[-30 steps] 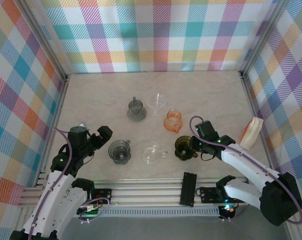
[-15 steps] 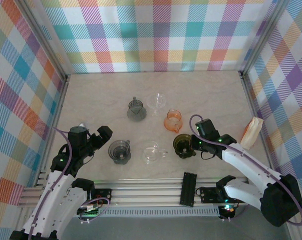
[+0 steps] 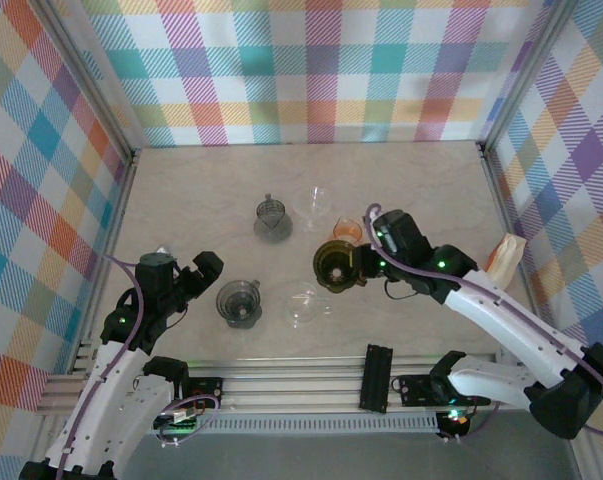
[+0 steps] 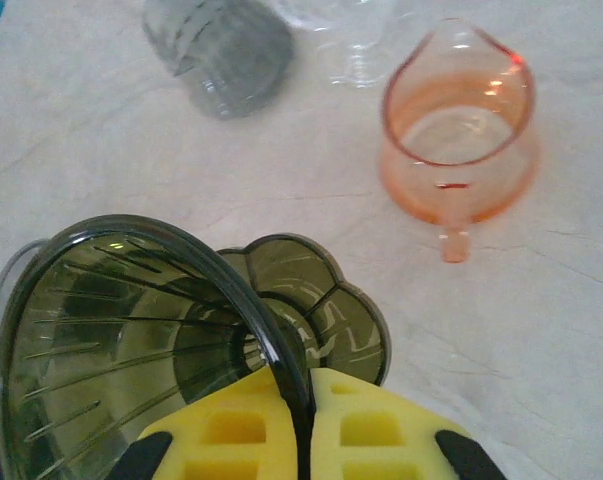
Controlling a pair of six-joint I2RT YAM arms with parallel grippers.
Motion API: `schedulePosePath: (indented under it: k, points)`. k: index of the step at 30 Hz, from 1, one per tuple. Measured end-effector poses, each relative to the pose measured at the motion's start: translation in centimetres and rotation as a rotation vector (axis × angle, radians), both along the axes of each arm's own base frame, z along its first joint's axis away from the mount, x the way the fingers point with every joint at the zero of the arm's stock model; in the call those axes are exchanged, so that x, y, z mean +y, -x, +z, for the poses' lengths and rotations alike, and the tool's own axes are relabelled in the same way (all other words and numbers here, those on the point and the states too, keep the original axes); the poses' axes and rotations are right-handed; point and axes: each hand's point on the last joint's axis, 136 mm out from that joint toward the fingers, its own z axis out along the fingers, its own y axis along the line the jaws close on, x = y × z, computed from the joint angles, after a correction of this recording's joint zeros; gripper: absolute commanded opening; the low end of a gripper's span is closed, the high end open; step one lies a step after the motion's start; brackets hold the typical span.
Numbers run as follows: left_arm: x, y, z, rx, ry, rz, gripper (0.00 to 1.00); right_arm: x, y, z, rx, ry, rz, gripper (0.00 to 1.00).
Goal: Place the coffee filter in the dripper
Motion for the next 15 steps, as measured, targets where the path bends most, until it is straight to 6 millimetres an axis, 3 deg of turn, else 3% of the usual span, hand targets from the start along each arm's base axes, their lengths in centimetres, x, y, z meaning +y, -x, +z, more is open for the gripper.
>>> schedulePosePath:
  k: [8,15]
  points:
    - [0.1,0.4,-0.1,0.009,-0.003,0.002,1.00,6.1,1.4,-1.0,0.087,0.046,0.155,0.00]
    - [0.2,0.5,-0.2,0.014,-0.005,0.002,1.00,7.8,2.2,-2.6,0.142,0.072,0.193,0.00]
